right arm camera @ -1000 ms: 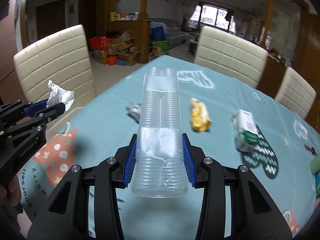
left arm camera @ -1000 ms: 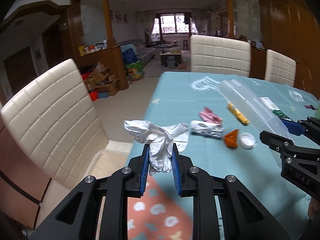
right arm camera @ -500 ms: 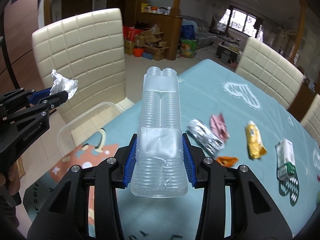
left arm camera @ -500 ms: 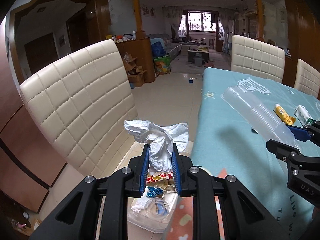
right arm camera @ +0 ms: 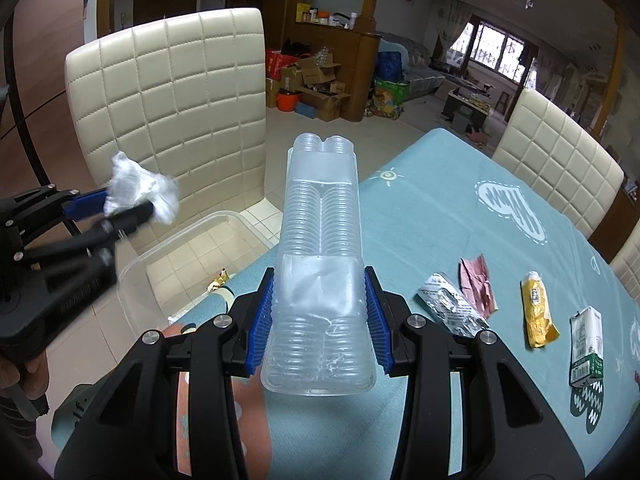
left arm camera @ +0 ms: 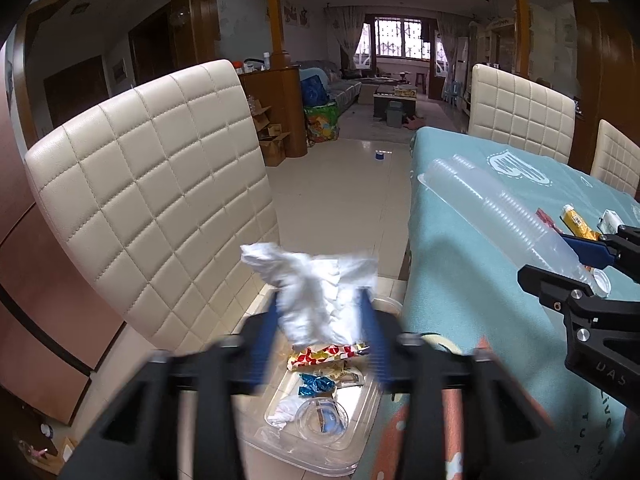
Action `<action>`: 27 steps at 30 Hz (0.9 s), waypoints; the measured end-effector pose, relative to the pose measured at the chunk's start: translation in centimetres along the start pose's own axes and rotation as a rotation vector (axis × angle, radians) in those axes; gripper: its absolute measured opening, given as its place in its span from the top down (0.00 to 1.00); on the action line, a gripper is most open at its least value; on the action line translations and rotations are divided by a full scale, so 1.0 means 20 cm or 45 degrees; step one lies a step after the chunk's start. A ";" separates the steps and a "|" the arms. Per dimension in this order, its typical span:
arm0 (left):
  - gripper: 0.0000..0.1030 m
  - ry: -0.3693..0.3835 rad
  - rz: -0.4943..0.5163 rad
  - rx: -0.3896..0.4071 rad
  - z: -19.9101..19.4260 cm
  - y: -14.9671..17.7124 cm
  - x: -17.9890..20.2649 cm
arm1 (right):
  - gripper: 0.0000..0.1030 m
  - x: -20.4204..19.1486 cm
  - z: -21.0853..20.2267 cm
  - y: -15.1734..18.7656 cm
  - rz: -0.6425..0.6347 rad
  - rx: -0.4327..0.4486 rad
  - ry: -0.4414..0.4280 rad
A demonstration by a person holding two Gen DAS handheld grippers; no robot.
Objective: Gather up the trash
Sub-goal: 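Carry the tissue and cup stack to the bin, tissue held over it, then open the left tool over the bin to drop the white tissue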
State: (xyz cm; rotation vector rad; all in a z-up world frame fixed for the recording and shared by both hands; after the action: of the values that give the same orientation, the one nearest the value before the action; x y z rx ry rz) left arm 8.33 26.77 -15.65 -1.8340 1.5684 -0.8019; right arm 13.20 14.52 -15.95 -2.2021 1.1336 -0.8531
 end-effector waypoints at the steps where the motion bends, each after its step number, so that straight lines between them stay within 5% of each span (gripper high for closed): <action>1: 0.17 -0.042 -0.001 0.029 -0.01 0.00 -0.01 | 0.58 -0.01 0.01 0.00 -0.003 -0.002 -0.001; 27: 0.16 -0.120 -0.129 0.037 -0.09 0.15 -0.29 | 0.56 -0.29 0.03 -0.03 -0.130 0.006 -0.080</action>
State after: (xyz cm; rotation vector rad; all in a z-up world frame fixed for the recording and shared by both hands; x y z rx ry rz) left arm 4.40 31.94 -17.13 -1.9148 1.4075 -0.7678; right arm 11.20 19.84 -17.67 -2.2831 0.9960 -0.8215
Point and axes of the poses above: each gripper's, at about its wrist camera, not at the fingertips, and z roughly the way its jaws point, x to its right, y to its underside, the point moved 5 cm from there along z, roughly the way its jaws point, and after that the axes turned 13 degrees about y, right-handed, at the moved point
